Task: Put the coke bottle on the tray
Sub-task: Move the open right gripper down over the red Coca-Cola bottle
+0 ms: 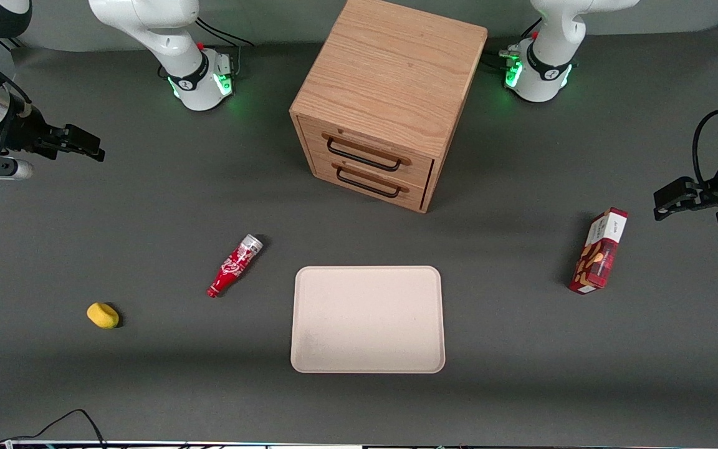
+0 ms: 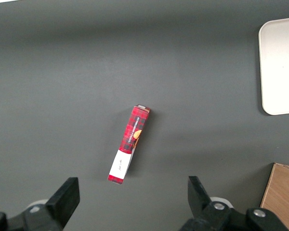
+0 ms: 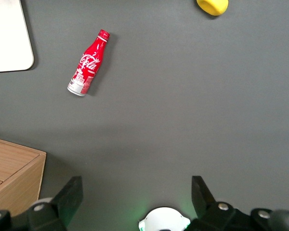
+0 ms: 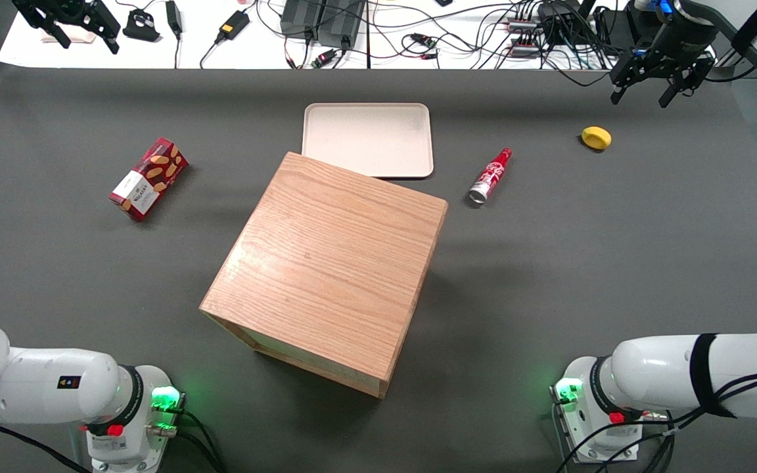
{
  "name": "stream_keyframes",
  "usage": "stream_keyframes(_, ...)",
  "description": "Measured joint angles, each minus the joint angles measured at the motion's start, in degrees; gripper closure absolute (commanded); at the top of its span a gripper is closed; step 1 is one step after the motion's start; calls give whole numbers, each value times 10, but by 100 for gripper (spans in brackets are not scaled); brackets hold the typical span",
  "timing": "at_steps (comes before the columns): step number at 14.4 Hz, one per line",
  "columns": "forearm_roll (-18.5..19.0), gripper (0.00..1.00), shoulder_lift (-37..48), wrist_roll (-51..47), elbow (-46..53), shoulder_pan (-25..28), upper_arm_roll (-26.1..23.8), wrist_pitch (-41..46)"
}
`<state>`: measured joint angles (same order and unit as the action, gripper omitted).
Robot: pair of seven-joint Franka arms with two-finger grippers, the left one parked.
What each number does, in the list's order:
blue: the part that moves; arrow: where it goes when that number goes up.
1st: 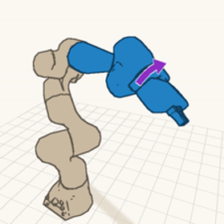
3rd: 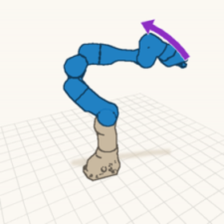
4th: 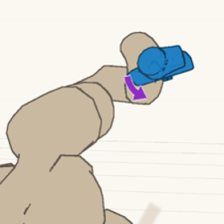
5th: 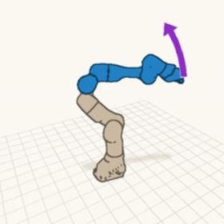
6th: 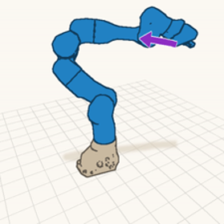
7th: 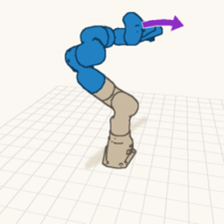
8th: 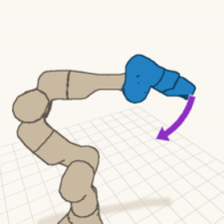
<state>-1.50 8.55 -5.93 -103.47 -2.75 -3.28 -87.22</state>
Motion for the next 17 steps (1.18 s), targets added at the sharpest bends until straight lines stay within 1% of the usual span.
stream_keyframes(5, 0, 0, -7, 1, 7, 0, -1, 4)
stream_keyframes(10, -1, 0, -63, -5, 67, 1, -4, 46)
stream_keyframes(13, -2, 0, -114, -79, 96, 9, -26, 44)
stream_keyframes(15, -2, 0, -162, -142, 128, 15, -55, 38)
stream_keyframes(17, 0, 0, -209, -206, 147, 18, -88, 13)
